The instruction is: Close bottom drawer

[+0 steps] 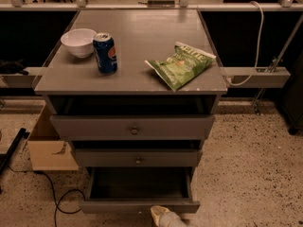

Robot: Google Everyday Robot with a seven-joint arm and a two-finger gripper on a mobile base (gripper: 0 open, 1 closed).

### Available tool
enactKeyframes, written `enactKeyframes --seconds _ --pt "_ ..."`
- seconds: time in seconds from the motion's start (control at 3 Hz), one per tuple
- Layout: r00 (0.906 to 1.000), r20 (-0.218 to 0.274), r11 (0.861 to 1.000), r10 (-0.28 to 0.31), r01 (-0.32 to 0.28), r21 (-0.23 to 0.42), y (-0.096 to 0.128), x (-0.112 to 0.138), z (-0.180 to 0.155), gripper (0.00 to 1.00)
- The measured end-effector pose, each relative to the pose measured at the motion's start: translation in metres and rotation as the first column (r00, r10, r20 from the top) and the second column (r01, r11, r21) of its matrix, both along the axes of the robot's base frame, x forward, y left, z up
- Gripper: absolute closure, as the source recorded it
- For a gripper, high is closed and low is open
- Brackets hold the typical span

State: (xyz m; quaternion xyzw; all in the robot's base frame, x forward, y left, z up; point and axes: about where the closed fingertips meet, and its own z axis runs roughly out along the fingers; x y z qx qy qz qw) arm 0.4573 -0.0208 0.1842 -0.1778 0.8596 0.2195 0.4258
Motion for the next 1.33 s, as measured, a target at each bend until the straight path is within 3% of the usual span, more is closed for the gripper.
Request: enactKeyframes --seconds 0.33,0.67,1.0,1.33 --pt "0.9997 0.011 0.997 -0.023 0.022 0.069 0.033 0.038 0.025 1.0" --pt "0.9993 0.009 0.997 -0.035 0.034 0.062 0.024 0.037 0.023 1.0" --pt "0.9958 0.0 0.995 -0.091 0.091 0.03 -0.018 0.032 0.016 1.0" --pt "0.9958 0.0 0.995 -0.091 0.091 0.03 -0.018 0.032 0.016 1.0"
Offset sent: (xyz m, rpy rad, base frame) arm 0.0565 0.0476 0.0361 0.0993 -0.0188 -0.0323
